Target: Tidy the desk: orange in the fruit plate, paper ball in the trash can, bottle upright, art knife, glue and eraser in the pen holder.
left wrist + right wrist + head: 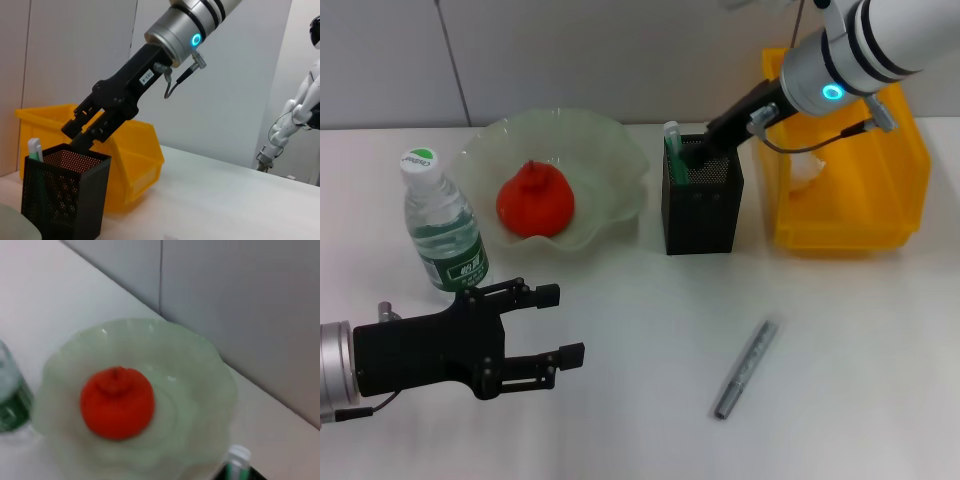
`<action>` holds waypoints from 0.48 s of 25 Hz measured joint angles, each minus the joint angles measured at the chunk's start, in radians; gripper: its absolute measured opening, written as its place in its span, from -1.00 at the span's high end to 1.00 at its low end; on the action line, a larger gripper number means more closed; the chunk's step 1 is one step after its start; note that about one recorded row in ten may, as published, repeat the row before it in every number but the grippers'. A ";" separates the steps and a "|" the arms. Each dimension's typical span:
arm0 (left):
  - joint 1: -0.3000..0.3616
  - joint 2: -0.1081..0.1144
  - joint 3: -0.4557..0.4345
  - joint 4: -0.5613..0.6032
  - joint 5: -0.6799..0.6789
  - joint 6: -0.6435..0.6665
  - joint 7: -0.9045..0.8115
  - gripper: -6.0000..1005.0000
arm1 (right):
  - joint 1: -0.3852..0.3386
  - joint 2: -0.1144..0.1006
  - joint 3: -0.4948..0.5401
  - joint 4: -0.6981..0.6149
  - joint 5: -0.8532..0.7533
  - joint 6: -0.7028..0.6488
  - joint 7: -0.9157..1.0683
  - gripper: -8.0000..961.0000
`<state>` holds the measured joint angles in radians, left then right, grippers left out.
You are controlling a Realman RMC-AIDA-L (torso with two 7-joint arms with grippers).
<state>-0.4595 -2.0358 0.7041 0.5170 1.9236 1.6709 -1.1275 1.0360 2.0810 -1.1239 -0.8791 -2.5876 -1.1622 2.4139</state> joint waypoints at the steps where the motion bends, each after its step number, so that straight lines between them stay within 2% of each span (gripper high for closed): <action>1: 0.000 0.000 0.000 0.000 0.000 0.000 0.000 -0.62 | 0.000 0.000 0.000 0.000 0.000 0.000 0.000 -0.09; 6: -0.001 0.002 0.000 0.000 0.000 0.004 0.000 -0.62 | 0.003 -0.009 0.006 -0.104 0.027 -0.163 0.124 -0.14; 7: -0.001 0.002 0.000 0.000 0.000 0.005 0.000 -0.62 | 0.006 -0.010 0.006 -0.163 0.028 -0.269 0.183 -0.15; 8: -0.001 0.002 0.000 0.000 0.000 0.005 0.000 -0.62 | 0.006 -0.010 0.006 -0.163 0.028 -0.269 0.183 -0.16; 12: -0.001 0.002 0.001 0.000 0.000 0.006 0.001 -0.62 | 0.039 -0.020 0.014 -0.191 0.025 -0.458 0.265 -0.19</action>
<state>-0.4603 -2.0336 0.7051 0.5169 1.9238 1.6764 -1.1266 1.0749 2.0611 -1.1095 -1.0701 -2.5627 -1.6202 2.6786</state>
